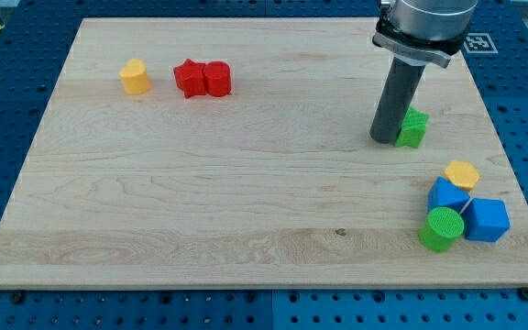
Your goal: Move the green star into the yellow hexagon
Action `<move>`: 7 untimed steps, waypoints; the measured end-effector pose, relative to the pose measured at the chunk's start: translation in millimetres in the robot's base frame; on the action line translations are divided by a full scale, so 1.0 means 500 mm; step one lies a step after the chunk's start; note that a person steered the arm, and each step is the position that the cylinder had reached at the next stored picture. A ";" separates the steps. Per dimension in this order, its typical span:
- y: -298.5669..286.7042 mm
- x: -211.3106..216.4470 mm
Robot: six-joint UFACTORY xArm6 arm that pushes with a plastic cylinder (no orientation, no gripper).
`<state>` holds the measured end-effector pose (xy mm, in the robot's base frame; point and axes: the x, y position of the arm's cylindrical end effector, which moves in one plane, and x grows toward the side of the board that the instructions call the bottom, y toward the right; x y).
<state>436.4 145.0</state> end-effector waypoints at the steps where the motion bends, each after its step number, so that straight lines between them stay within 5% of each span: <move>1: -0.062 -0.042; 4: 0.082 -0.030; 7: 0.104 0.040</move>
<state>456.6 196.8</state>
